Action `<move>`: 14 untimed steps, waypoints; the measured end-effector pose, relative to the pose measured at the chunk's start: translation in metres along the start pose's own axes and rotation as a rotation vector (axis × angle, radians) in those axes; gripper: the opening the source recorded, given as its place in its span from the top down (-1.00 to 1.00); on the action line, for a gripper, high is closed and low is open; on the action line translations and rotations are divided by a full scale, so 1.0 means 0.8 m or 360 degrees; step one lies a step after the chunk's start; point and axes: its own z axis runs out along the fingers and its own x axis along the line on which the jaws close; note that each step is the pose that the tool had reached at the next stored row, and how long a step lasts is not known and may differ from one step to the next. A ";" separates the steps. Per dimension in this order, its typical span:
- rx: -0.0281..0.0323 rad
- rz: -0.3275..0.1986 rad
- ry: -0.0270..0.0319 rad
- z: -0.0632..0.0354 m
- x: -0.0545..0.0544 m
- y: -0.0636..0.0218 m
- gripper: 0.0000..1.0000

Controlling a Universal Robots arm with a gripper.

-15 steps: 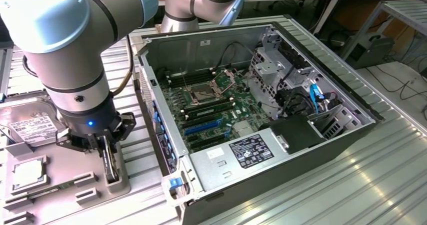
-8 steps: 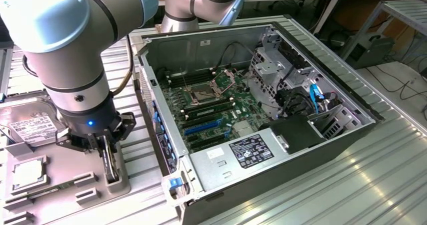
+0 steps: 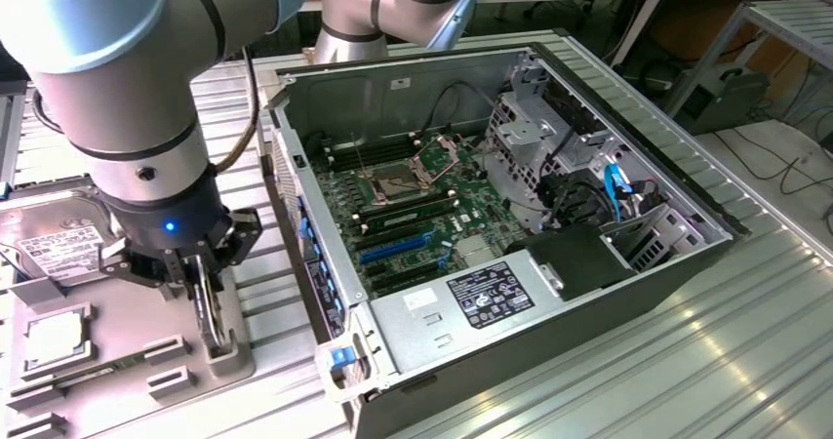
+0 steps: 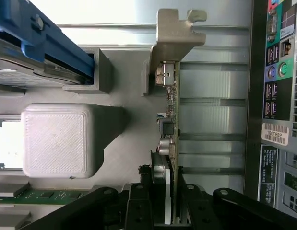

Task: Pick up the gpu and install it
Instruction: 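Pick up the gpu and move the gpu toward the slot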

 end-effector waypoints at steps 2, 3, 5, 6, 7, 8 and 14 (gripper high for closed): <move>0.00005 0.0000 0.00001 -0.009 0.000 0.000 0.44; 0.00007 0.0000 0.00002 -0.013 0.000 0.000 0.44; 0.00007 0.0000 0.00000 -0.021 0.000 0.000 0.44; 0.00009 0.0000 0.00001 -0.026 0.000 0.000 0.44; 0.00010 0.0000 0.00002 -0.031 0.000 0.000 0.44; 0.00009 0.0000 0.00000 -0.039 0.000 0.000 0.44; 0.00023 0.0000 0.00002 -0.086 0.001 0.001 0.44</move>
